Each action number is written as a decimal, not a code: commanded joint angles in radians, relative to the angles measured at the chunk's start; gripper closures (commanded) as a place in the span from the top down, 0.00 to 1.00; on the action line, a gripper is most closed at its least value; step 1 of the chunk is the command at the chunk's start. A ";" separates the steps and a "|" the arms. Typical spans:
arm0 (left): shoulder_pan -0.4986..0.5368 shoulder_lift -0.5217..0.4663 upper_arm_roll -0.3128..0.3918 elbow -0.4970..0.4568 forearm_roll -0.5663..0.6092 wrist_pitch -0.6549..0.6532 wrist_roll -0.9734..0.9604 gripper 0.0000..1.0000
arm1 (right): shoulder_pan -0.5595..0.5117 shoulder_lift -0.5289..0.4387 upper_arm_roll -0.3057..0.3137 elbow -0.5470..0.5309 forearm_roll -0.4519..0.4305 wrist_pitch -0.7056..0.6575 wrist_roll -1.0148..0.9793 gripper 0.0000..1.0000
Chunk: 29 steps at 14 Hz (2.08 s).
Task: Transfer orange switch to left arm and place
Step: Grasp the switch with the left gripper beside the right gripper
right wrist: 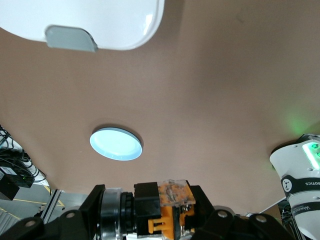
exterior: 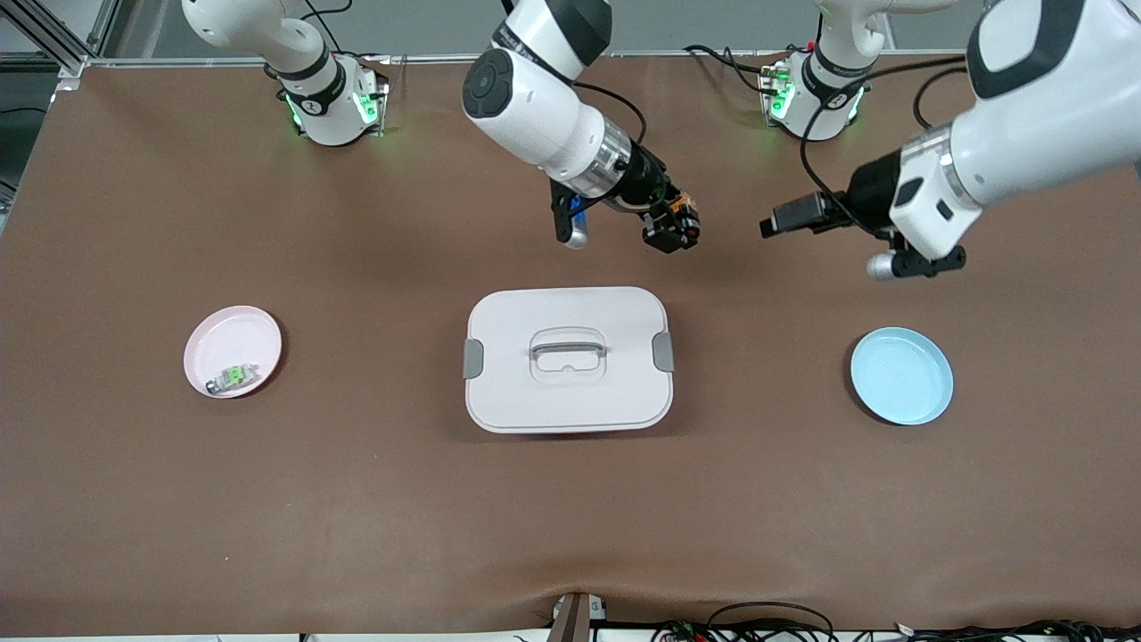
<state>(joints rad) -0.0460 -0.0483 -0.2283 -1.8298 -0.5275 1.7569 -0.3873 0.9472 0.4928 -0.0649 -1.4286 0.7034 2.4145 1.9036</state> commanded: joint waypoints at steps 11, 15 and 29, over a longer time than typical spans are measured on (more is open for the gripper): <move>0.009 -0.213 -0.083 -0.353 -0.190 0.280 0.306 0.98 | 0.015 0.043 -0.016 0.066 0.019 -0.003 0.045 0.20; 0.008 -0.197 -0.124 -0.365 -0.232 0.370 0.308 0.92 | 0.015 0.043 -0.016 0.066 0.018 -0.003 0.042 0.20; 0.006 -0.105 -0.200 -0.365 -0.309 0.545 0.374 0.72 | 0.013 0.043 -0.016 0.065 0.011 -0.005 0.038 0.20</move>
<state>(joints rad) -0.0411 -0.1635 -0.4175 -2.1906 -0.8088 2.2692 -0.0354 0.9532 0.5208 -0.0762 -1.3958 0.7045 2.4188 1.9364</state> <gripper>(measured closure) 0.247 0.260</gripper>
